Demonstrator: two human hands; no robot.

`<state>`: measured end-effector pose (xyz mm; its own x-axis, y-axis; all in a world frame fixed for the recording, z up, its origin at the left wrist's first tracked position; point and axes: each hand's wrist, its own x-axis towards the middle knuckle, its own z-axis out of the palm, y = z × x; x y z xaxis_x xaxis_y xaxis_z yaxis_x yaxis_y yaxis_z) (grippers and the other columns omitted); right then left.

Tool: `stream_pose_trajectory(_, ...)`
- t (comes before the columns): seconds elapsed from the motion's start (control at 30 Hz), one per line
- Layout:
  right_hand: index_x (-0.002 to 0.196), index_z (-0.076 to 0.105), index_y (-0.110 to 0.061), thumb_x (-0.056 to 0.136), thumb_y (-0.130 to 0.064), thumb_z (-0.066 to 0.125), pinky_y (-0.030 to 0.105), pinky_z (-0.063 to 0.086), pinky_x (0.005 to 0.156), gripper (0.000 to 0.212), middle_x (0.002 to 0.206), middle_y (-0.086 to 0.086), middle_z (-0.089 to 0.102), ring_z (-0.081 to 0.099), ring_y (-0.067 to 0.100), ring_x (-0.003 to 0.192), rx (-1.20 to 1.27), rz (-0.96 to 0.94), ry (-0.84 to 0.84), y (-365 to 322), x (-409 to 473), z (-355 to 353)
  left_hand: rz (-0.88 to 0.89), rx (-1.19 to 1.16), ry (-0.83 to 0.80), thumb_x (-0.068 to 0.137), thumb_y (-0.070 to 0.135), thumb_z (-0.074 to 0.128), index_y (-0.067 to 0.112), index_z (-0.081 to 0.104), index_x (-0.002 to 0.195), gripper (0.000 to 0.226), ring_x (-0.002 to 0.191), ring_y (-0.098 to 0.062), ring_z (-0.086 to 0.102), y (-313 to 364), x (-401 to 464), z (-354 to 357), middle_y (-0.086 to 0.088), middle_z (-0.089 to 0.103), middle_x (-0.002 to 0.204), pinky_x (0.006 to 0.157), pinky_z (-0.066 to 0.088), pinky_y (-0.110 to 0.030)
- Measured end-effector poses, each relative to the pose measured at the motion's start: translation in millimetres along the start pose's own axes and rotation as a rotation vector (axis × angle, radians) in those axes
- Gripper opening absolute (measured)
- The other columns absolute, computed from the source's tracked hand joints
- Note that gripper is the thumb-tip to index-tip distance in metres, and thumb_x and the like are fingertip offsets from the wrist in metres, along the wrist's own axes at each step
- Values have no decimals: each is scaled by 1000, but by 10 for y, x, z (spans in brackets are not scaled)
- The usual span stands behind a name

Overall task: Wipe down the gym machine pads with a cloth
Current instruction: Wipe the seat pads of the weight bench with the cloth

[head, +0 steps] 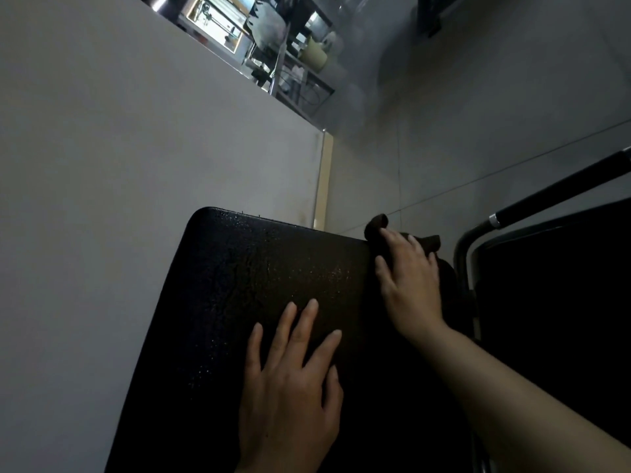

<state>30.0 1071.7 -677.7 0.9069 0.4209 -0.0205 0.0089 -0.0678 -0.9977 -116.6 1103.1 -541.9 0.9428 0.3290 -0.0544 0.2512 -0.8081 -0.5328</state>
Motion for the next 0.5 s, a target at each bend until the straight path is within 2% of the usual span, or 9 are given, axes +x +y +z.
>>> stream_pose_trajectory(0.1, 143, 37, -27, 98, -23, 45, 36, 6, 117, 46, 149, -5, 37, 21, 12, 142, 91, -31, -4, -147, 10, 15, 4, -9, 4, 75, 37, 42, 37, 65, 114, 46, 136, -18, 33, 1, -12, 14, 1, 44, 146, 110, 13, -43)
stream_pose_trajectory(0.3, 132, 51, -21, 98, -15, 44, 37, 30, 107, 35, 133, 0, 55, 45, 18, 125, 152, -109, -76, -531, 173, 0, 16, -137, 93, 74, 32, 43, 34, 71, 98, 37, 133, -17, 42, -14, -34, 25, 3, 54, 137, 111, 19, -44)
stream_pose_trajectory(0.4, 131, 52, -20, 99, -14, 43, 35, 32, 105, 34, 132, 2, 56, 48, 19, 123, 150, -148, -99, -764, 222, 74, 47, -216, 187, 73, 28, 44, 31, 72, 90, 34, 128, -16, 48, -23, -51, 26, 4, 62, 127, 110, 21, -43)
stream_pose_trajectory(0.5, 136, 48, -20, 99, -14, 42, 38, 29, 109, 37, 137, 1, 53, 43, 18, 128, 158, -225, -133, -1053, 222, 187, 23, -390, 347, 70, 23, 46, 25, 73, 82, 29, 114, -9, 56, -49, -66, 30, 6, 69, 105, 106, 29, -39)
